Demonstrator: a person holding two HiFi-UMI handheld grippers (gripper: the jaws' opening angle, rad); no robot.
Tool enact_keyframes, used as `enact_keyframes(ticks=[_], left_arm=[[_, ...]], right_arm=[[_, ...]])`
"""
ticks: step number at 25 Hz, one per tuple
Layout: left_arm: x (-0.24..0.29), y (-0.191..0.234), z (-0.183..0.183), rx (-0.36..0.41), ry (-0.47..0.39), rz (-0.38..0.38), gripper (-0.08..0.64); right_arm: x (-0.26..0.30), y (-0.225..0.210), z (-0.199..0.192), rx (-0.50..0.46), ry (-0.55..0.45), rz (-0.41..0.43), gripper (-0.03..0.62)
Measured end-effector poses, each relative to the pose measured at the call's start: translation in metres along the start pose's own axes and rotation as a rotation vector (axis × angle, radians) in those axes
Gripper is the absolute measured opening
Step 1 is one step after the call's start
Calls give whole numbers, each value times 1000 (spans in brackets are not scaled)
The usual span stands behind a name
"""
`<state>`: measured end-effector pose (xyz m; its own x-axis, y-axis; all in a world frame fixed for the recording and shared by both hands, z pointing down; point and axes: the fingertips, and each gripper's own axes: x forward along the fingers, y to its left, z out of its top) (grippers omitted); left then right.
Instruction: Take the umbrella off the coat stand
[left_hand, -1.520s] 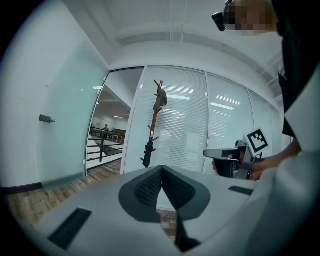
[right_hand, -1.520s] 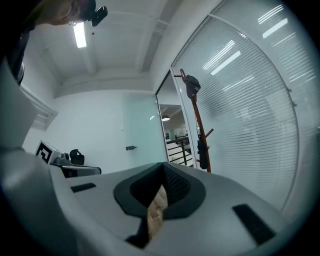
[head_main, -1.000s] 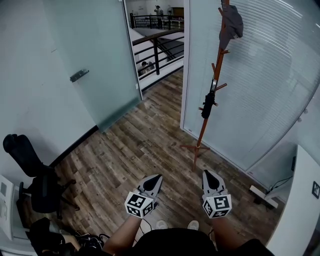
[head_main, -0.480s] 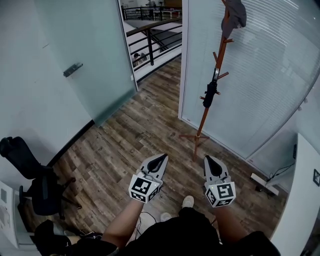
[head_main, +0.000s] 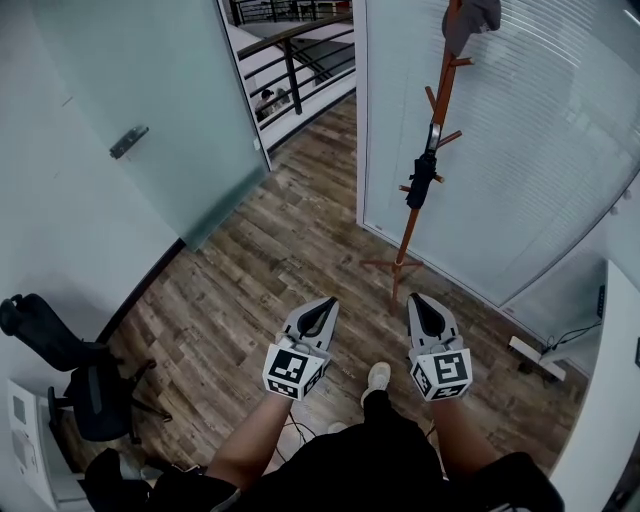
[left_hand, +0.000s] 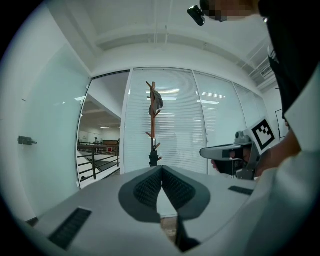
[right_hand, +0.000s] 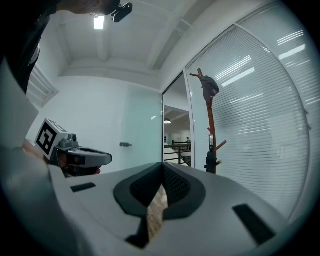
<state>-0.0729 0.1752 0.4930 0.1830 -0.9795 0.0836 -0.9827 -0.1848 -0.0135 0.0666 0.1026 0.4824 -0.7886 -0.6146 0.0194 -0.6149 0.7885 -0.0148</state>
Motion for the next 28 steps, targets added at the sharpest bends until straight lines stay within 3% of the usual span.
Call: enact_keyframes(ticks=[12,19,22,28], left_arm=[[103,29,-10,-31,44,21,12],[148,37,-11,9,89,27,12],[167,48,-16,31,91,45,12],[195,64,-29,-12,106,80,11]], right_arm=[[87,-73,-19,38,45,52,6],[122,-112,-22,37,45,73,6],[138,-127,-33,100,77,89,6],[161,-144,-52,101,122,115,6]])
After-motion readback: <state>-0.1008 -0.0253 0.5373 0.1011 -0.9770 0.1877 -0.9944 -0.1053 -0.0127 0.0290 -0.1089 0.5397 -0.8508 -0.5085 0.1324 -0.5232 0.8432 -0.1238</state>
